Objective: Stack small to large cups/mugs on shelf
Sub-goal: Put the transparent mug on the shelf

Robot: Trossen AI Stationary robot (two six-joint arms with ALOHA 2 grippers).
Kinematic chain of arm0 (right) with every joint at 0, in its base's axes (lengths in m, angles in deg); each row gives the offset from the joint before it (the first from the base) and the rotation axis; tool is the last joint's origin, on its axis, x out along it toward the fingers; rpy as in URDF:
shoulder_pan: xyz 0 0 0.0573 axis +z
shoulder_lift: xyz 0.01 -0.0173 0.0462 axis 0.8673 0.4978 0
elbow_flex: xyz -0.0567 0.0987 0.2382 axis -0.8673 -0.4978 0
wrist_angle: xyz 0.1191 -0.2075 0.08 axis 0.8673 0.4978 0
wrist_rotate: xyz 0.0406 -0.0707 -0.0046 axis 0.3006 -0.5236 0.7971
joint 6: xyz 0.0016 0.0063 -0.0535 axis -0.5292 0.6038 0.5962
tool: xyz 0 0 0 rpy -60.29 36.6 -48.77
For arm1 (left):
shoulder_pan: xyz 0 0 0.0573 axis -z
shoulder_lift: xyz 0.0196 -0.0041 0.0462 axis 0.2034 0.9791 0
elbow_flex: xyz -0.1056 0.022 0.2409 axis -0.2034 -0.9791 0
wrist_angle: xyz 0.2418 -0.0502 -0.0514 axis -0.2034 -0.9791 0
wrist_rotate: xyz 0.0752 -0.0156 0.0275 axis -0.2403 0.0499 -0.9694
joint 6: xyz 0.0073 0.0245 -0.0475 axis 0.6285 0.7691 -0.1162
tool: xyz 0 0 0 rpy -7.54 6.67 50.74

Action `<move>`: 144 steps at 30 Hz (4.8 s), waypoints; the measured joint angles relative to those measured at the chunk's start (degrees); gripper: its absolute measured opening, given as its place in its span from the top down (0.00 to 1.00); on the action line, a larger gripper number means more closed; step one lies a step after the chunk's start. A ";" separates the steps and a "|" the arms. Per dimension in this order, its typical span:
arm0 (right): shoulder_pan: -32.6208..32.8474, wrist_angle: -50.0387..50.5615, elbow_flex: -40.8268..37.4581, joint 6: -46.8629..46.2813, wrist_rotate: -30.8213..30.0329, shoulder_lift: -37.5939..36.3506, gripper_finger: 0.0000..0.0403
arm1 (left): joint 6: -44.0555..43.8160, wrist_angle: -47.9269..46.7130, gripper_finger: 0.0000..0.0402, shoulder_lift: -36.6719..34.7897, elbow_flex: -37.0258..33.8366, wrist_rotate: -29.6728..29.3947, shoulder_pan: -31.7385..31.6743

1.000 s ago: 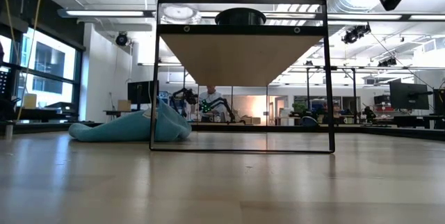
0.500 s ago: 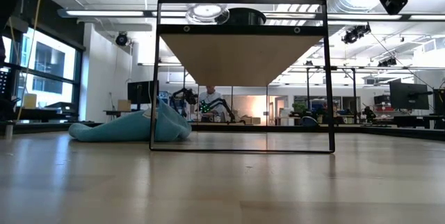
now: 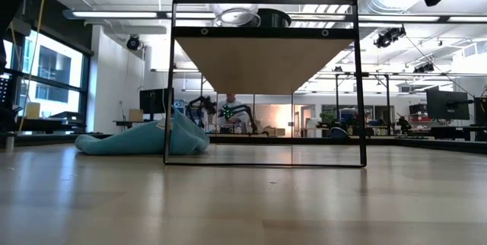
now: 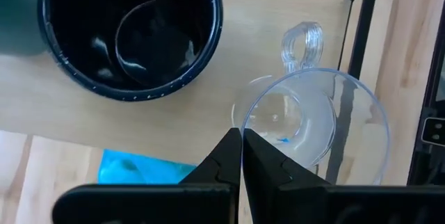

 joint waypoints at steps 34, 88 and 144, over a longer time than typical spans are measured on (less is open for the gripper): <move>0.00 -9.28 -12.00 -3.14 1.97 -2.42 0.57 | 4.61 5.49 1.00 2.97 -0.07 1.05 1.51; 0.00 -7.63 -12.00 -3.06 1.97 -2.42 0.57 | 4.49 6.88 1.00 5.57 -0.07 1.03 1.88; 0.00 -7.44 -12.00 -3.04 2.45 -2.40 0.57 | 5.90 6.96 1.00 6.78 0.00 -0.29 1.87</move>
